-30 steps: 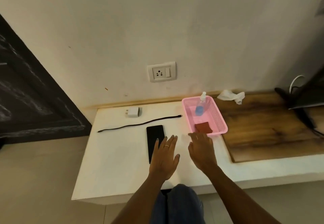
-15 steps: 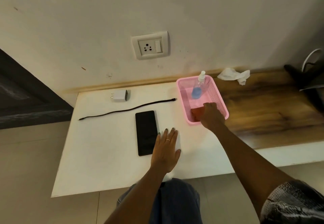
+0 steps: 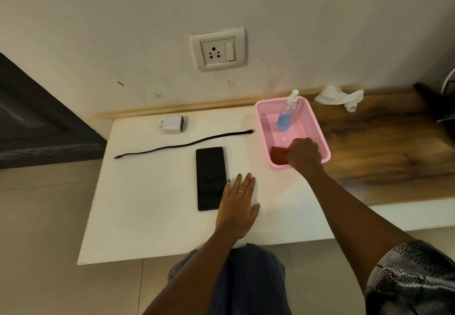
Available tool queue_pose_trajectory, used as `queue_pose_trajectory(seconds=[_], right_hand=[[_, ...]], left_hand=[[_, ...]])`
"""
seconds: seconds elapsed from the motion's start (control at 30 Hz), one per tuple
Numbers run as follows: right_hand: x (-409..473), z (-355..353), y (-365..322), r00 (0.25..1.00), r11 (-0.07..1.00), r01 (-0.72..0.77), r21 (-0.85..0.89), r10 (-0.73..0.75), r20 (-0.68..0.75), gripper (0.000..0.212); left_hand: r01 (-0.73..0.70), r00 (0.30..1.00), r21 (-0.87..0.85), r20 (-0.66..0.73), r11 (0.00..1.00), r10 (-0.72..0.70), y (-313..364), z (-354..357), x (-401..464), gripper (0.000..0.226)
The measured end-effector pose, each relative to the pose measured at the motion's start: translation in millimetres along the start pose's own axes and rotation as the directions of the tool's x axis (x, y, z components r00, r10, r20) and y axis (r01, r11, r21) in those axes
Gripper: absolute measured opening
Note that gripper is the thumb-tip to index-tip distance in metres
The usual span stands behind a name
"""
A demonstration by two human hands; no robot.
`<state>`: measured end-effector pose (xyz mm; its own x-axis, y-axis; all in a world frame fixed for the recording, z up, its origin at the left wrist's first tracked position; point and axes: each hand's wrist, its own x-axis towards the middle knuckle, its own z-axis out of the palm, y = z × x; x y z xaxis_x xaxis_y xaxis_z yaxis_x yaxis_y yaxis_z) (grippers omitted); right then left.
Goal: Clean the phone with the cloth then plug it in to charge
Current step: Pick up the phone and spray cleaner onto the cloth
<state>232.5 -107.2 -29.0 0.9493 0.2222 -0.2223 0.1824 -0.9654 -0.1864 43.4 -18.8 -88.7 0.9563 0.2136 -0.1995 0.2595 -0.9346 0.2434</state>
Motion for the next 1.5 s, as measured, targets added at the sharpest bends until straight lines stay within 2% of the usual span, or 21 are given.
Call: queue_pose_trajectory(seconds=[0.13,0.27,0.33,0.4,0.5,0.6,0.63,0.7,0.77,0.8,0.83,0.93,1.1,1.2,1.33,1.5], right_hand=[[-8.1,-13.0,-1.1,0.998,0.947,0.058,0.315,-0.043,-0.053,0.022],[-32.9,-28.8,-9.3,0.990,0.803,0.123,0.583,-0.055,-0.132,0.020],[-47.4,-32.3,-16.4,0.987,0.747,0.116,0.655,-0.012,-0.162,0.017],[-65.0,-34.0,-24.3,0.988,0.708,0.110,0.698,-0.003,-0.152,0.020],[-91.2,-32.6,-33.3,0.997,0.615,0.064,0.786,-0.069,-0.027,0.025],[-123.0,-28.2,-36.6,0.973,0.515,-0.080,0.854,-0.144,0.178,0.028],[-131.2,-25.7,-36.9,0.953,0.509,-0.132,0.850,-0.170,0.250,0.029],[-145.2,-19.0,-36.2,0.912,0.547,-0.189,0.816,-0.209,0.352,0.024],[-154.1,-11.2,-36.0,0.892,0.572,-0.254,0.780,-0.174,0.417,0.015],[-156.6,-7.1,-35.4,0.887,0.574,-0.301,0.761,-0.125,0.445,0.013],[-158.0,-2.3,-35.2,0.886,0.580,-0.334,0.743,-0.075,0.457,0.015],[-158.4,12.0,-33.3,0.888,0.625,-0.363,0.691,0.007,0.459,0.031],[-163.2,23.6,-25.0,0.891,0.578,-0.392,0.716,0.044,0.452,0.036],[-166.1,29.3,-21.2,0.908,0.609,-0.353,0.711,0.039,0.417,0.037],[-167.1,35.6,-18.8,0.910,0.656,-0.333,0.677,0.034,0.414,0.040],[-165.2,38.6,-14.1,0.943,0.710,-0.271,0.650,0.061,0.326,0.041]], left_hand=[[0.004,1.000,-0.029,-0.008,1.000,-0.005,-2.7,-7.2,-9.2,0.064],[0.042,0.996,-0.103,-0.071,0.994,-0.049,-5.4,-17.5,-26.8,0.060],[0.058,0.989,-0.188,-0.123,0.980,-0.082,-3.3,-24.8,-33.4,0.055],[0.091,0.978,-0.349,-0.146,0.933,-0.150,0.7,-32.9,-41.2,0.052],[0.150,0.954,-0.659,-0.100,0.737,-0.283,8.5,-42.8,-53.9,0.050],[0.173,0.927,-0.812,-0.057,0.557,-0.371,14.2,-56.8,-64.9,0.049],[0.186,0.913,-0.865,-0.023,0.467,-0.407,16.0,-61.6,-66.2,0.050],[0.238,0.875,-0.955,0.131,0.179,-0.466,16.6,-72.4,-68.9,0.050],[0.322,0.825,-0.941,0.331,-0.100,-0.458,14.0,-81.8,-72.9,0.046],[0.377,0.800,-0.909,0.415,-0.176,-0.433,12.8,-85.5,-75.0,0.044],[0.438,0.777,-0.877,0.480,-0.197,-0.408,11.5,-88.7,-77.8,0.042],[0.536,0.767,-0.842,0.515,-0.060,-0.383,10.7,-90.4,-83.5,0.042],[0.484,0.862,-0.864,0.443,0.139,-0.248,11.5,-89.5,-86.6,0.037],[0.456,0.887,-0.867,0.425,0.199,-0.179,15.4,-86.5,-84.0,0.035],[0.516,0.855,-0.790,0.451,0.332,-0.255,15.9,-81.3,-76.5,0.041],[0.497,0.865,-0.776,0.407,0.388,-0.292,12.0,-66.7,-76.5,0.038]])
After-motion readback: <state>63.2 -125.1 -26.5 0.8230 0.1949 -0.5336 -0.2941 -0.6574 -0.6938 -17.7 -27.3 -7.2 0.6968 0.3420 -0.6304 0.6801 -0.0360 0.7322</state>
